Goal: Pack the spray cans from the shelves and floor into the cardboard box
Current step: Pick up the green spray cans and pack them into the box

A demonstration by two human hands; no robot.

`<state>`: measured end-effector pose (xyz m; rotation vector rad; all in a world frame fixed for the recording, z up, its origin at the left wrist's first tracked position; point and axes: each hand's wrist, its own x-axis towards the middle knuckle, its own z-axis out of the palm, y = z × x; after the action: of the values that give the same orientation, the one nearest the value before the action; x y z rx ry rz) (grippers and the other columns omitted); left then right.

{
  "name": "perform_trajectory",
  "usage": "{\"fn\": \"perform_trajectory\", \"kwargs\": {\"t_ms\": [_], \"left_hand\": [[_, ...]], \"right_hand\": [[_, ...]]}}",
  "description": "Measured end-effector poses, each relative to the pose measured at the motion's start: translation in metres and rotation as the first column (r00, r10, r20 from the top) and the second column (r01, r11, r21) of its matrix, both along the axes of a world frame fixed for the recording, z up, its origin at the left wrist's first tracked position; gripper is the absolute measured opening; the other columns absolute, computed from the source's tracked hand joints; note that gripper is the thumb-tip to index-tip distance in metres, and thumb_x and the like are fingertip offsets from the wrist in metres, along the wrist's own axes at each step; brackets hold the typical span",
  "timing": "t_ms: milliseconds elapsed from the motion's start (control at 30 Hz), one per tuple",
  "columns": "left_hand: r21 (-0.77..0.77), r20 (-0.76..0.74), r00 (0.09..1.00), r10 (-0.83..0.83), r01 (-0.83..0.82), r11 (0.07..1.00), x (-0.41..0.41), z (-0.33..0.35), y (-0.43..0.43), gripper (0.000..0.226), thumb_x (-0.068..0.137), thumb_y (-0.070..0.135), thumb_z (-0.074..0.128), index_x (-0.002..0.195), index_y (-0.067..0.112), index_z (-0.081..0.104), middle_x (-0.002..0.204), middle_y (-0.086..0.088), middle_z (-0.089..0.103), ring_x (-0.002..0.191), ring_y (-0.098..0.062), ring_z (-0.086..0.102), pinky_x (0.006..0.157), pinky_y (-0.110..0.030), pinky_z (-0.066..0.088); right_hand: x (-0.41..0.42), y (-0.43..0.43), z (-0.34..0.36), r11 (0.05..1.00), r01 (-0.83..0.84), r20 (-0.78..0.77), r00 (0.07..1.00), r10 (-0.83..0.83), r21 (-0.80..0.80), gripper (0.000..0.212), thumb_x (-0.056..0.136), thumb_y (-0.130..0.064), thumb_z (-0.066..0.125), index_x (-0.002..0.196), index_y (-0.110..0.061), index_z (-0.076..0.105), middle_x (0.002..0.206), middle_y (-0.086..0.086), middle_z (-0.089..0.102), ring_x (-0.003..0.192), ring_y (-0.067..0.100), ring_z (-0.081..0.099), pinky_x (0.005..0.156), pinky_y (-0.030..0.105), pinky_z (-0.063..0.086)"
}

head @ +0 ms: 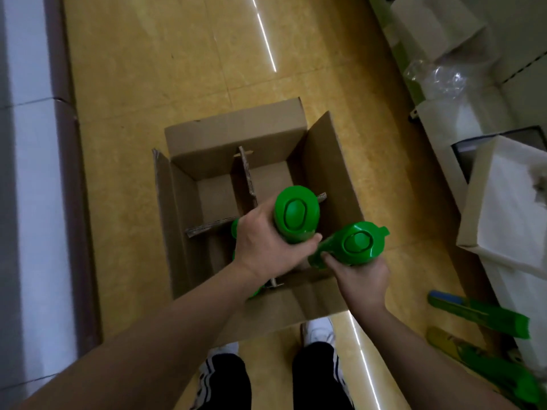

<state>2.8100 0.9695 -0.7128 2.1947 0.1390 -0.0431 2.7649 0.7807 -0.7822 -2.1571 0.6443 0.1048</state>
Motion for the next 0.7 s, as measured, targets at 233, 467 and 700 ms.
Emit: {"fn": "perform_trajectory", "kwargs": {"t_ms": [233, 467, 700], "left_hand": [[0.092, -0.2, 0.979, -0.024, 0.044, 0.995, -0.009, -0.029, -0.014, 0.069, 0.06, 0.053, 0.088, 0.119, 0.031, 0.058, 0.098, 0.023, 0.06, 0.097, -0.003, 0.063, 0.088, -0.025, 0.054], [0.07, -0.461, 0.887, 0.027, 0.006, 0.997, -0.007, -0.079, -0.018, 0.078, 0.066, 0.04, 0.091, 0.125, 0.035, 0.041, 0.104, 0.013, 0.059, 0.106, -0.014, 0.06, 0.093, -0.033, 0.053], [0.173, -0.406, 0.912, 0.051, 0.023, 0.985, -0.022, -0.111, -0.014, 0.093, 0.068, 0.027, 0.09, 0.144, 0.036, 0.037, 0.132, 0.004, 0.056, 0.121, -0.018, 0.054, 0.103, -0.037, 0.048]], "right_hand": [[0.022, -0.024, -0.004, 0.996, -0.09, -0.017, 0.996, 0.091, 0.012, 0.051, 0.057, -0.031, 0.095, 0.098, -0.014, 0.07, 0.078, -0.018, 0.063, 0.071, -0.008, 0.055, 0.063, -0.004, 0.035], [0.038, -0.036, -0.024, 0.997, -0.072, -0.032, 0.997, 0.073, 0.04, 0.057, 0.057, -0.041, 0.093, 0.104, -0.018, 0.071, 0.088, -0.013, 0.071, 0.084, 0.003, 0.066, 0.066, 0.0, 0.039], [0.036, -0.038, -0.041, 0.997, -0.055, -0.047, 0.997, 0.058, 0.055, 0.061, 0.056, -0.037, 0.093, 0.108, -0.016, 0.069, 0.086, -0.018, 0.065, 0.086, 0.006, 0.064, 0.075, 0.02, 0.05]]}}
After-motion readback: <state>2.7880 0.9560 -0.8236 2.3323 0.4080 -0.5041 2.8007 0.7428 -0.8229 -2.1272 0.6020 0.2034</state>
